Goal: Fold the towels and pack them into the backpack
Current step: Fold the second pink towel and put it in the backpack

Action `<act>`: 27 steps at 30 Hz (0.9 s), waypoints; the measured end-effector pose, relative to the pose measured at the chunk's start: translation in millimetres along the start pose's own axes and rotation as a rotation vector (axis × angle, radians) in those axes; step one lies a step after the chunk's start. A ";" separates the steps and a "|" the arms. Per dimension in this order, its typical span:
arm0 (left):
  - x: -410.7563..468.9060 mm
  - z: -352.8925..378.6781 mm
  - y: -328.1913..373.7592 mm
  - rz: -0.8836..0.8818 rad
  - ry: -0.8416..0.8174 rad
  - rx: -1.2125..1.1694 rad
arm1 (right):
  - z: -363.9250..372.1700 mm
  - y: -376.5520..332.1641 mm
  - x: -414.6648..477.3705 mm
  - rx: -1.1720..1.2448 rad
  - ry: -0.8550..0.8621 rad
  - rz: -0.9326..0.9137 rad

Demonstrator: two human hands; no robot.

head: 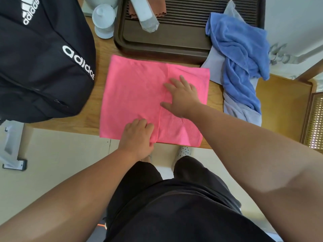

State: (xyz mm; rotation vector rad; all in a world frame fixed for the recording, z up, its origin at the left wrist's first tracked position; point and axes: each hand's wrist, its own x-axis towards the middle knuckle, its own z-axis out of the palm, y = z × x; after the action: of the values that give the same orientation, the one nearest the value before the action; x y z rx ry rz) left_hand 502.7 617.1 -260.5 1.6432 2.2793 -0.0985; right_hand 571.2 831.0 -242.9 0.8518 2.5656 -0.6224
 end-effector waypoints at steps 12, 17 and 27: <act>2.4 6.5 -11.0 0.077 0.008 -0.006 | -12.0 -24.9 24.3 0.032 0.008 0.113; 2.8 4.1 -26.0 0.157 0.060 -0.146 | -13.3 -27.6 24.5 0.116 0.014 0.110; 8.0 -55.7 -3.9 0.319 0.460 -0.328 | -58.7 -21.9 9.5 0.854 0.387 0.132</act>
State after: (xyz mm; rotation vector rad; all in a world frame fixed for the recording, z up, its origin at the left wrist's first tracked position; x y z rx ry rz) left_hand 484.4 636.7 -210.9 1.9604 2.1331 0.7571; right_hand 538.6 849.7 -191.8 1.5051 2.4931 -1.7076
